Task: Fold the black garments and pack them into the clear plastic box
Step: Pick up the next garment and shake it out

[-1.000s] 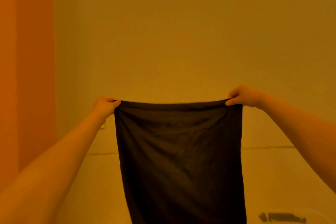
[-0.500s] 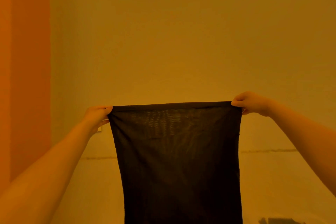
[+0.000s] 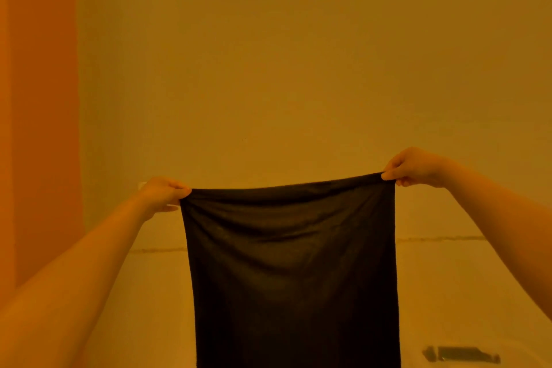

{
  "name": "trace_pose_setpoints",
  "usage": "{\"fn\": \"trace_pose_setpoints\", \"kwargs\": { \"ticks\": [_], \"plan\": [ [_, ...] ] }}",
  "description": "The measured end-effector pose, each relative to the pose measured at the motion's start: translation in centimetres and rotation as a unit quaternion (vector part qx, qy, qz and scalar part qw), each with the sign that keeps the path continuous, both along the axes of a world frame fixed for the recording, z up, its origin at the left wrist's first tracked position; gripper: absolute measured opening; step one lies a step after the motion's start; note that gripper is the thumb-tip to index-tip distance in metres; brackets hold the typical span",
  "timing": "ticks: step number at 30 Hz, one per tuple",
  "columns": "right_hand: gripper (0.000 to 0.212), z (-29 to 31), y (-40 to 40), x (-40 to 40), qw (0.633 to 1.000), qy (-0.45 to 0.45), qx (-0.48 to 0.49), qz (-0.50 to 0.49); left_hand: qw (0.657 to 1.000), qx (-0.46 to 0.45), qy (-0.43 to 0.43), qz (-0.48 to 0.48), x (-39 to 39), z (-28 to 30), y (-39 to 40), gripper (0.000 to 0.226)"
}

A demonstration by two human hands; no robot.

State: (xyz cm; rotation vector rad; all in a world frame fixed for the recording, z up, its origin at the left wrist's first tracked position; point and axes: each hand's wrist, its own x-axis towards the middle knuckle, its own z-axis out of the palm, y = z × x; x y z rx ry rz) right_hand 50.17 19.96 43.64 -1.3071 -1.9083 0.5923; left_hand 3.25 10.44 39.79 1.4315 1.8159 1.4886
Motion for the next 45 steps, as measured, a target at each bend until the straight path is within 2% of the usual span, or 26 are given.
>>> {"fn": "trace_pose_setpoints", "kwargs": {
  "ticks": [2,6,11,16,21,25,30,34,35,36,38,40,41,42,43,45],
  "plan": [
    [0.006,-0.7,1.0,-0.2,1.0,-0.008,0.002,-0.016,0.999,-0.022,0.019,0.013,0.1,-0.6,0.9,0.011],
    [0.011,-1.8,4.1,-0.9,0.997,-0.007,0.044,-0.065,0.999,-0.008,-0.007,0.042,0.3,-1.0,3.6,0.014],
    [0.013,0.5,7.1,-1.7,0.974,0.135,0.126,-0.132,0.99,0.117,-0.055,0.059,1.3,2.7,6.8,0.023],
    [0.006,4.3,4.7,-1.3,0.954,0.206,0.184,-0.118,0.971,0.213,-0.103,0.03,1.8,6.7,5.5,0.023],
    [0.014,3.9,-0.4,-0.2,0.966,0.163,0.191,-0.069,0.973,0.202,-0.112,-0.012,0.9,5.1,1.2,0.018],
    [0.018,0.3,-3.9,1.0,0.975,0.16,0.151,-0.01,0.98,0.152,-0.115,-0.051,0.7,0.3,-3.2,0.017],
    [0.016,-7.2,-9.3,2.3,0.982,0.164,0.081,0.044,0.99,0.103,-0.073,-0.067,2.3,-7.6,-10.7,0.018],
    [0.043,-14.9,-13.0,4.2,0.991,0.107,0.001,0.075,0.997,0.029,-0.035,-0.063,2.3,-15.6,-15.8,0.017],
    [0.044,-17.0,-13.9,4.7,0.993,0.083,-0.02,0.086,0.998,0.008,-0.031,-0.062,2.2,-17.9,-16.8,0.017],
    [0.041,-19.0,-14.9,5.0,0.992,0.063,-0.044,0.099,0.997,-0.016,-0.033,-0.065,2.1,-20.3,-17.8,0.017],
    [0.018,-23.2,-17.2,5.7,0.985,0.039,-0.116,0.123,0.993,-0.073,-0.053,-0.073,2.4,-24.8,-19.8,0.018],
    [0.055,-27.4,-18.2,6.6,0.977,0.018,-0.173,0.125,0.99,-0.115,-0.043,-0.074,2.5,-28.9,-21.4,0.02],
    [0.068,-29.2,-18.4,7.0,0.973,0.008,-0.195,0.121,0.988,-0.13,-0.032,-0.08,2.7,-30.6,-21.9,0.021],
    [0.07,-30.7,-18.7,7.2,0.972,-0.004,-0.205,0.114,0.985,-0.144,-0.026,-0.086,2.8,-32.0,-22.4,0.019],
    [0.063,-32.0,-19.0,7.4,0.968,-0.014,-0.222,0.116,0.983,-0.157,-0.023,-0.091,3.0,-33.3,-22.7,0.016],
    [0.029,-33.5,-20.0,7.1,0.963,-0.031,-0.245,0.106,0.98,-0.174,-0.028,-0.092,3.2,-35.1,-23.2,0.012]
  ]
}}
